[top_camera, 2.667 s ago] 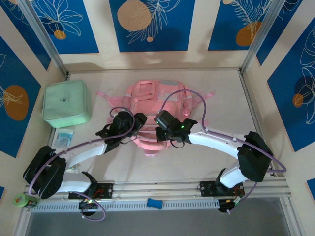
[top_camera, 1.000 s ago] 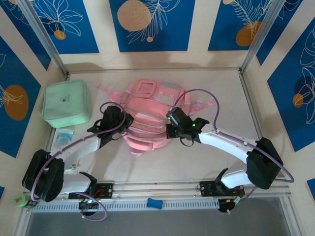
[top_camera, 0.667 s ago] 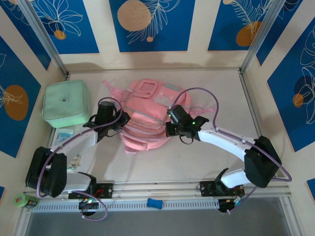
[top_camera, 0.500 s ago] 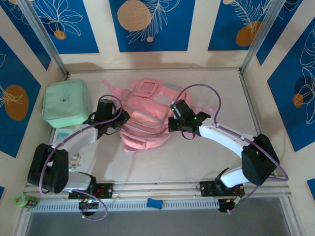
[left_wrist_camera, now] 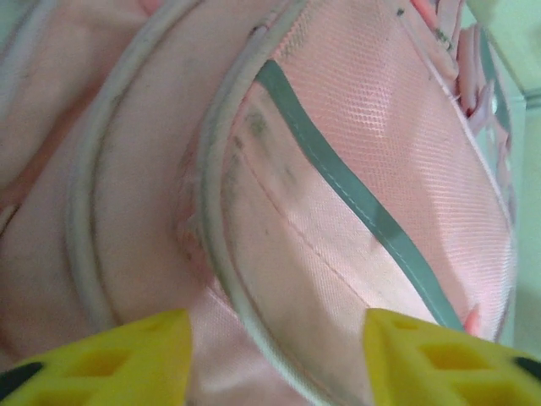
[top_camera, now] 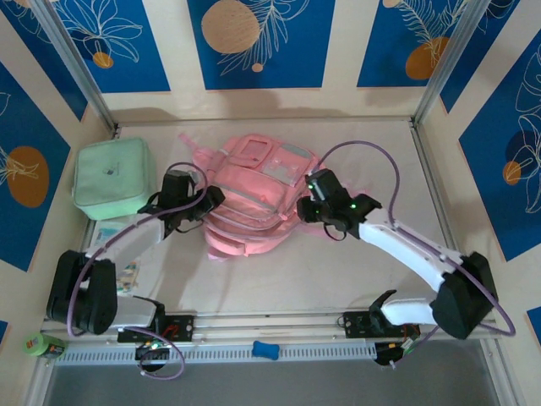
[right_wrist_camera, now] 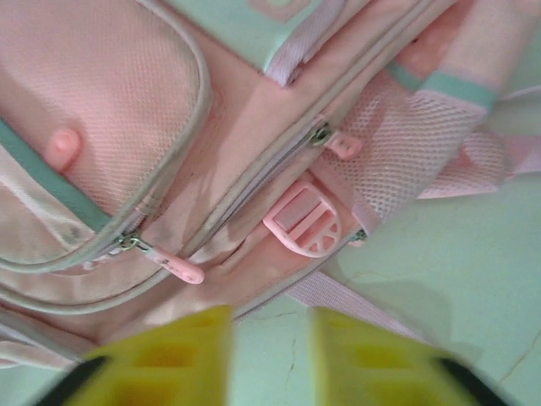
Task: Pack the student bag
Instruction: Reset both arms
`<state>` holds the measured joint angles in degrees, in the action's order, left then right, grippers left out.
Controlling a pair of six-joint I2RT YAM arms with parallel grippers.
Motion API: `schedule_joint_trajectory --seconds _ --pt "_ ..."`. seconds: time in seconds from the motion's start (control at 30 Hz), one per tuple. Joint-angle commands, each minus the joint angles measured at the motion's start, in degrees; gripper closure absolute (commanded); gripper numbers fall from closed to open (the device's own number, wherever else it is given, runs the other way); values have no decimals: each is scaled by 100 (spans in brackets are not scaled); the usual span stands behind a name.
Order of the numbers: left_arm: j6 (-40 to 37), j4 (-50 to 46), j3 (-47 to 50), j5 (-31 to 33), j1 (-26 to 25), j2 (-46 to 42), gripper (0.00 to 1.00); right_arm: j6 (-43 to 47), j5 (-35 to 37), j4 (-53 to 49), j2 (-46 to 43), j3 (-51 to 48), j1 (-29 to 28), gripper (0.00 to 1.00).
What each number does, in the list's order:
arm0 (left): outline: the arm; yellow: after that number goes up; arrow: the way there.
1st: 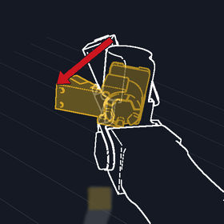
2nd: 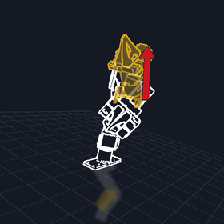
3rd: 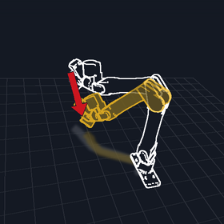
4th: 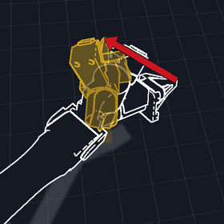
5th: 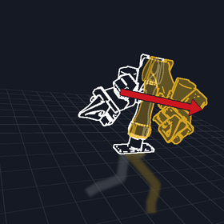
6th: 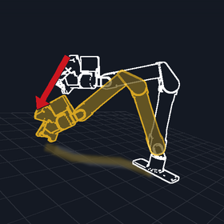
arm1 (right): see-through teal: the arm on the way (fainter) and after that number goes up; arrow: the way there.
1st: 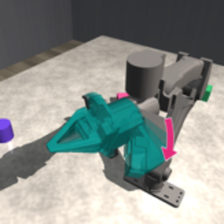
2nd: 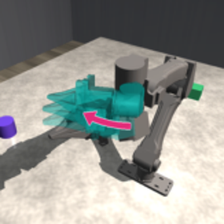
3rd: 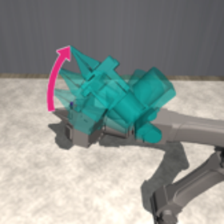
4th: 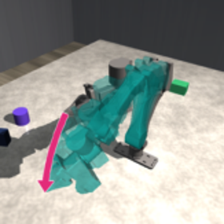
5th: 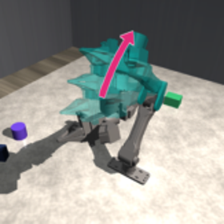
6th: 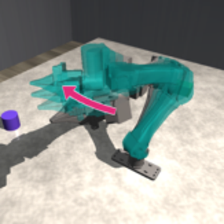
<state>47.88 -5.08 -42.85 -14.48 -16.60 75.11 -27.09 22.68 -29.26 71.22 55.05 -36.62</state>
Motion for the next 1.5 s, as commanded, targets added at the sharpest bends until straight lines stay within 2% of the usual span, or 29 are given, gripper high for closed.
schedule_joint_trajectory --seconds 0.0,0.07,0.13,0.17,0.27,0.3,0.37,0.4,0.5,0.57,0.63,0.7,0.83,1.0,1.03,1.07,1.1,1.13,1.2,1.23,1.47 --pt "-697 -810 22 643 69 -815 32 -74 306 -134 -522 -273 287 40" --pt "-1055 -1222 27 1256 76 -1204 17 -176 780 -1 -772 -403 519 32" --pt "-1444 -1522 5 1998 87 -1547 3 -201 1597 182 -842 -507 671 26" --pt "-1629 -1576 20 2336 94 -1637 0 -253 1824 202 -811 -513 813 25" --pt "-2371 -1476 156 3489 122 -1774 1 -155 2465 619 -688 -662 1346 25" --pt "-2667 -1254 287 3943 131 -1767 1 -50 2699 912 -623 -787 1545 19" --pt "-3243 -581 636 4775 157 -1673 0 221 2687 1600 -432 -1085 2073 0" --pt "-3579 -93 850 5030 195 -1609 1 301 2483 1948 -298 -1209 2389 1" --pt "-4627 1560 1502 4812 296 -1338 1 293 1605 2665 85 -1538 3243 1" --pt "-5077 2521 1864 4538 333 -1113 1 540 1176 3471 262 -1919 3511 1" --pt "-5427 3531 2237 3975 371 -850 1 945 585 4522 398 -2405 3631 1" --pt "-5491 4277 2456 3612 442 -531 1 1260 1 5599 558 -2832 3640 1" --pt "-5578 5224 2555 3189 552 96 1 1936 -1373 6570 811 -2991 3633 1" --pt "-5283 6258 2700 2110 963 664 1 2201 -1895 8397 1700 -3442 3604 1" --pt "-5304 6546 2724 1928 1000 948 1 2225 -1752 7597 1592 -3133 3568 1" --pt "-5363 6779 2726 1775 1002 1191 1 2127 -1892 7291 1581 -3020 3667 1" --pt "-5424 7108 2719 1674 1001 1496 1 2007 -2159 7706 1652 -3155 3826 1" --pt "-5408 7165 2678 1769 994 1583 1 2041 -2128 7504 1602 -3113 3828 1" --pt "-5165 6127 2334 2226 1016 1394 1 2123 -1817 7567 1635 -3101 3667 1" --pt "-5079 6028 2168 2451 1037 1492 1 2140 -1792 7478 1588 -3101 3652 1" --pt "-4869 6126 2256 2713 1140 1451 1 2131 -1828 7501 1598 -3099 3665 1"
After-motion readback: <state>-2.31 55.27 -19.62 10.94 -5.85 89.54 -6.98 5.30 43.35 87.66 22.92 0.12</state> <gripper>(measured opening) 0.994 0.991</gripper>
